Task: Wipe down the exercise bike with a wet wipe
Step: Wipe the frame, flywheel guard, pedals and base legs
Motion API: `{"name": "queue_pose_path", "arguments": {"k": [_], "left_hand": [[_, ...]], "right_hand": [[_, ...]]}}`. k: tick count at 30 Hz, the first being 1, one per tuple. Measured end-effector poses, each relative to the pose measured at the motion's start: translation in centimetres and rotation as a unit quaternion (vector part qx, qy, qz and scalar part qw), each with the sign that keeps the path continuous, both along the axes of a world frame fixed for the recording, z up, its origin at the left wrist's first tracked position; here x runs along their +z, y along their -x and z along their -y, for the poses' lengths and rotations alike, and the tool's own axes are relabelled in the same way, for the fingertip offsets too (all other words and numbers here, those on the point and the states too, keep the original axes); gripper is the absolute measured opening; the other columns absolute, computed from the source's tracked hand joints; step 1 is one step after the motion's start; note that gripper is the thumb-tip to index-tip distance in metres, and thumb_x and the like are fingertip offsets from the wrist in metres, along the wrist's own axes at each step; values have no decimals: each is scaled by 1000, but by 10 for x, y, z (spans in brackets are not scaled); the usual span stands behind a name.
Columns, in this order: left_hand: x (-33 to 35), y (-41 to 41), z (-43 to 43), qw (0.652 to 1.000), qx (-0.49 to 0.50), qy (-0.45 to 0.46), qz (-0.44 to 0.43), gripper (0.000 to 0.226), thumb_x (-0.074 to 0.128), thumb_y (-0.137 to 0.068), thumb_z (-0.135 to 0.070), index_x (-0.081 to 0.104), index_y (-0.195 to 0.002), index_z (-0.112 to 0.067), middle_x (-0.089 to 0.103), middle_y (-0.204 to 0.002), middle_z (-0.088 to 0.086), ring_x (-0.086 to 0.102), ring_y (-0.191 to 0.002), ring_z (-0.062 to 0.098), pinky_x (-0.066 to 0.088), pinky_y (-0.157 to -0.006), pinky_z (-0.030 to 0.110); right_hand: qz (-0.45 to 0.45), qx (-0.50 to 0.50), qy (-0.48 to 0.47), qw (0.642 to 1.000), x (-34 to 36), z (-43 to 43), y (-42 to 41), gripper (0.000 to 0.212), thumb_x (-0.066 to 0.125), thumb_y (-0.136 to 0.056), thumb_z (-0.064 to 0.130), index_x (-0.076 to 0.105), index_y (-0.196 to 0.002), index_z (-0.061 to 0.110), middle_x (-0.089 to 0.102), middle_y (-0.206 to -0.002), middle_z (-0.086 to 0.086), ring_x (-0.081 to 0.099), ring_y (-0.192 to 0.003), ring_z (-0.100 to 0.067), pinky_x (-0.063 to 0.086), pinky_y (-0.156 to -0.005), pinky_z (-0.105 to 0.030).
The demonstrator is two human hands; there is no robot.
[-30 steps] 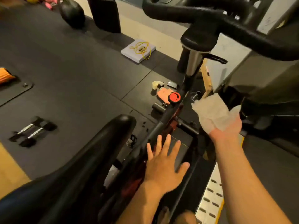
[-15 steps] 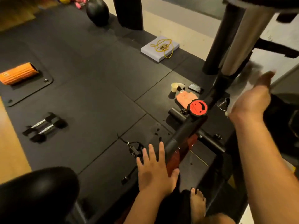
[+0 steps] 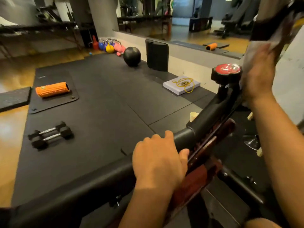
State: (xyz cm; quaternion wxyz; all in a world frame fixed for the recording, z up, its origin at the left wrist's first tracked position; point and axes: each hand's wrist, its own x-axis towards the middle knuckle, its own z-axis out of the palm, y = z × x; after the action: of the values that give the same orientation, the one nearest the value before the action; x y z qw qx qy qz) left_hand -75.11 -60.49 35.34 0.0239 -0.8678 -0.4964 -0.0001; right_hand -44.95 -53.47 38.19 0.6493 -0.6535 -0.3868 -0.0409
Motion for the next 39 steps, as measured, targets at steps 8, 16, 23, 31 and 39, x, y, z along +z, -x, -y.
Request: {"name": "queue_pose_path", "arguments": {"k": [8,16,23,31,39], "left_hand": [[-15,-31,-3,967,-188,-140,-95,92,17,-89,-79,-32,-147,-28,-43,-150,15,-47,-131,44,-23,-101,72],[-35,-28,-22,951,-256,-159,64,98,41,-79,-83,27,-154,-23,18,-161,18,10,-147,48,17,-101,82],[-10,-50,-62,917,-310,-246,54,90,43,-82,-79,37,-151,-21,26,-159,19,19,-147,45,22,-101,77],[-18,-59,-72,908,-357,-221,9,94,46,-78,-81,34,-152,-25,26,-159,18,17,-147,46,13,-106,77],[-20,-73,-79,898,-376,-226,-40,88,33,-84,-81,-5,-154,-44,-33,-157,12,-33,-141,39,-5,-108,76]], "right_hand": [[76,45,76,993,48,-1,-20,55,18,-97,66,49,-127,31,53,-121,3,49,-115,5,35,-107,-21],[1,0,7,1000,5,1,4,64,31,-96,62,22,-152,32,24,-157,5,28,-141,-9,16,-119,-26],[47,15,-19,999,-17,17,12,63,27,-96,50,-9,-148,47,-12,-160,19,-6,-147,0,-1,-120,-24],[-130,84,-28,988,60,4,9,51,29,-105,41,54,-126,3,58,-117,-12,57,-111,-25,43,-83,-15],[-160,-3,-45,986,-43,25,33,49,19,-98,47,4,-144,43,34,-150,-2,19,-146,-15,14,-121,-37]]}}
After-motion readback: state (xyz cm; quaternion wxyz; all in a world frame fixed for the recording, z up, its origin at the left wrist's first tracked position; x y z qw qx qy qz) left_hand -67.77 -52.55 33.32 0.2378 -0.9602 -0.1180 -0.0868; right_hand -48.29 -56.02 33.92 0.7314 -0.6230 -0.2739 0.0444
